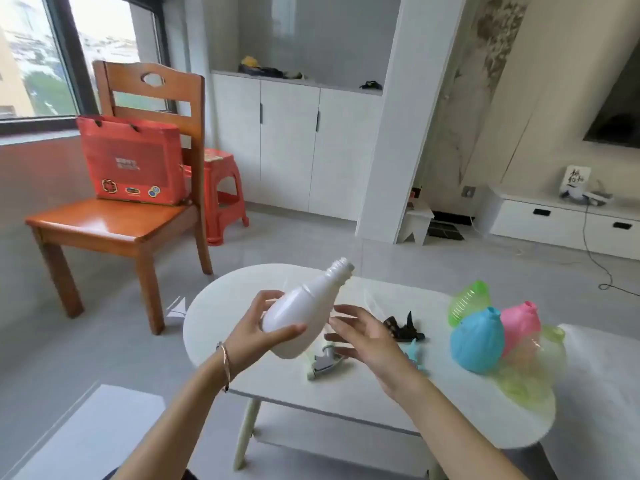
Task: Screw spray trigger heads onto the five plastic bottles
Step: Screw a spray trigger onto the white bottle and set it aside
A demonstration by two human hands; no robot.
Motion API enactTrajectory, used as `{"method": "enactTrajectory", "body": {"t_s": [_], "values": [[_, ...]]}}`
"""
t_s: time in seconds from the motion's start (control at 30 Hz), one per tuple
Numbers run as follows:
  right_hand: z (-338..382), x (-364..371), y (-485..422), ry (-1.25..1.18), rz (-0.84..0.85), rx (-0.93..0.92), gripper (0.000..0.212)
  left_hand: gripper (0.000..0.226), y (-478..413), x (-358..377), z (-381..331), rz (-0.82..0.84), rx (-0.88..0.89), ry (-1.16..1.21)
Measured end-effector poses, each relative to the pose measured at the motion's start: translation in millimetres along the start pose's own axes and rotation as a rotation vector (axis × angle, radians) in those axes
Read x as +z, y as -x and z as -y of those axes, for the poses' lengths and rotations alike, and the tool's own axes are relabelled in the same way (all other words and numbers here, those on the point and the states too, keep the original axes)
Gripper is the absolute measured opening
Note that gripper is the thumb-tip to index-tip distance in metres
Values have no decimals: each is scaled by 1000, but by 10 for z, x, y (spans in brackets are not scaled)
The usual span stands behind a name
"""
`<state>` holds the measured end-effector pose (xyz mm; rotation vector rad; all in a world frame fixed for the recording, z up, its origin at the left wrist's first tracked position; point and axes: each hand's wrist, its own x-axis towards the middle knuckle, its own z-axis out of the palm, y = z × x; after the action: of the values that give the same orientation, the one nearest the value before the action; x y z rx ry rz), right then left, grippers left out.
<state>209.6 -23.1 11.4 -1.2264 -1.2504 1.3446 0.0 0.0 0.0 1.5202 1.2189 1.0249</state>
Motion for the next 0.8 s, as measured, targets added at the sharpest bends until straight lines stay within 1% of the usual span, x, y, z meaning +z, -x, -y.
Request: {"method": "enactTrajectory", "body": {"t_s": [0.07,0.13,0.23,0.43,0.57,0.67,0.73,0.8], "values": [[-42,108,-163,74,7,-6,31,78,-37,-220,89,-125,-14,18],[-150,192,-360,212,35,-24,34,77,-108,-447,259,-233,-46,70],[-374,303,-667,361,98,-33,39,73,-192,-665,477,-319,-77,122],[-706,486,-1185,612,188,-87,47,88,-359,-812,753,-397,-132,191],[-867,582,-1435,820,246,-154,53,84,-462,-861,788,-412,-134,243],[-954,646,-1553,880,272,-160,54,83,-510,-870,829,-431,-143,256],[-998,672,-1590,956,277,-194,54,84,-543,-836,835,-431,-147,267],[-1021,670,-1604,983,281,-243,53,82,-589,-781,826,-418,-140,273]]}}
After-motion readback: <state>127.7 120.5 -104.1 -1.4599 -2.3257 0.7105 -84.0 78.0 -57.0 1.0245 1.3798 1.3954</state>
